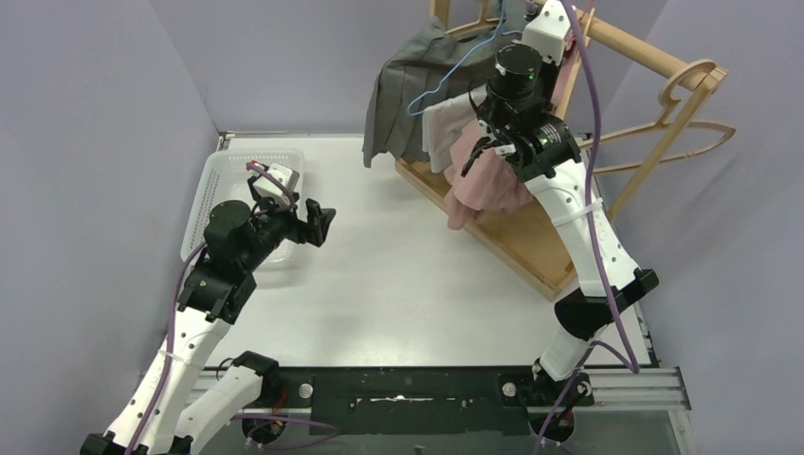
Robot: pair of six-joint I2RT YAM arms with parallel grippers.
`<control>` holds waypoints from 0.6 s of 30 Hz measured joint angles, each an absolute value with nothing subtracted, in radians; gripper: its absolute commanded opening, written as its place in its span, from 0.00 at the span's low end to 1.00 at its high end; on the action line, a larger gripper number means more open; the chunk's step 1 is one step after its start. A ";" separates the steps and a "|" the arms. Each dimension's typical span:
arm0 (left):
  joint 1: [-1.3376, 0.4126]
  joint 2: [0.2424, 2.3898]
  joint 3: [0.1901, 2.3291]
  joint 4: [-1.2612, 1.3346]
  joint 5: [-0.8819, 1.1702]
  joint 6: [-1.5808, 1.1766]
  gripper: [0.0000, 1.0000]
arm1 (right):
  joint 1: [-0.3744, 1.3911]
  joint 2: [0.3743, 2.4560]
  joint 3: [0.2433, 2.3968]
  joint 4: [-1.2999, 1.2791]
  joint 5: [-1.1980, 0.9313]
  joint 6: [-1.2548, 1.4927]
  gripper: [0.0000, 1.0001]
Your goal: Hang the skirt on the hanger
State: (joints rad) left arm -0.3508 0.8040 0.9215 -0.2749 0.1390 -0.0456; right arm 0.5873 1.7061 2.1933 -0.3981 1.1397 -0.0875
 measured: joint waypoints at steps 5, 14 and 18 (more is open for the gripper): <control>-0.351 0.811 0.921 -0.275 0.143 -0.050 0.85 | 0.528 1.720 2.206 -0.505 1.053 -0.001 0.08; -0.351 0.816 0.921 -0.275 0.144 -0.070 0.85 | 0.516 1.759 2.210 -0.657 0.936 0.122 0.52; -0.351 0.816 0.922 -0.278 0.143 -0.076 0.85 | 0.519 1.755 2.210 -0.683 0.896 0.147 0.69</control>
